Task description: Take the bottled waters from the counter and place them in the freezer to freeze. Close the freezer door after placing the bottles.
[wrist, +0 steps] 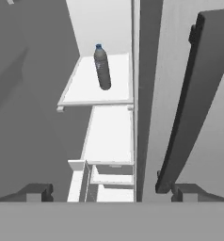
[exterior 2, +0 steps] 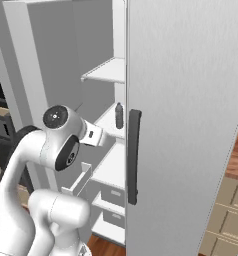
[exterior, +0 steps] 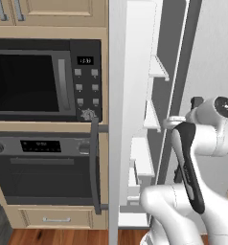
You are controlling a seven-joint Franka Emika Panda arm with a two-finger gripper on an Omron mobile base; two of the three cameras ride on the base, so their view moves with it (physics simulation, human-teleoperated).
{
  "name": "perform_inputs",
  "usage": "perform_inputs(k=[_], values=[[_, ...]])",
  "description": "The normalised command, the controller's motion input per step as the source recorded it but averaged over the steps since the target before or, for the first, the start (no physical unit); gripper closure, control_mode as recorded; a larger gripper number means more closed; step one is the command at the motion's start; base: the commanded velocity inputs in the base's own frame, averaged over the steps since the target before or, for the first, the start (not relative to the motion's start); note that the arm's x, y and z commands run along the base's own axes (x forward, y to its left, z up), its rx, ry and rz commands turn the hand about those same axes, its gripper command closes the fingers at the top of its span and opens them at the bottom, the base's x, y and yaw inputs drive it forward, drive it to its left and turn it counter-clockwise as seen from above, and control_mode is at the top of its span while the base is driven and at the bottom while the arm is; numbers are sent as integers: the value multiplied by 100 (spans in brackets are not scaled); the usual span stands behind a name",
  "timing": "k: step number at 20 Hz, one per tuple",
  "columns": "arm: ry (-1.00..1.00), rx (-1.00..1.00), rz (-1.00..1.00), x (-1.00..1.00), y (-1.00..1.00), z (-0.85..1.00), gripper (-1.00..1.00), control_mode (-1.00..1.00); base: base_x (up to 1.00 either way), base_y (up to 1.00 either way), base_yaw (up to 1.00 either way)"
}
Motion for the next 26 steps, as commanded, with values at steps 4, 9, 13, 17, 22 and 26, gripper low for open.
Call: perform_inputs(k=[4, 9, 13, 17, 22, 26], values=[[6, -12, 0, 0, 2, -43, -100, -100, 0, 0, 0], [4, -2, 0, 0, 0, -11, -100, -100, 0, 0, 0], [0, 0, 0, -1, 0, 0, -100, -100, 0, 0, 0], [1, 0, 0, -27, -1, 0, -100, 100, -16, -3, -1], [0, 0, 0, 0, 0, 0, -100, 100, -51, -38, -11], [0, 0, 0, 0, 0, 0, -100, 100, -5, -63, -45]])
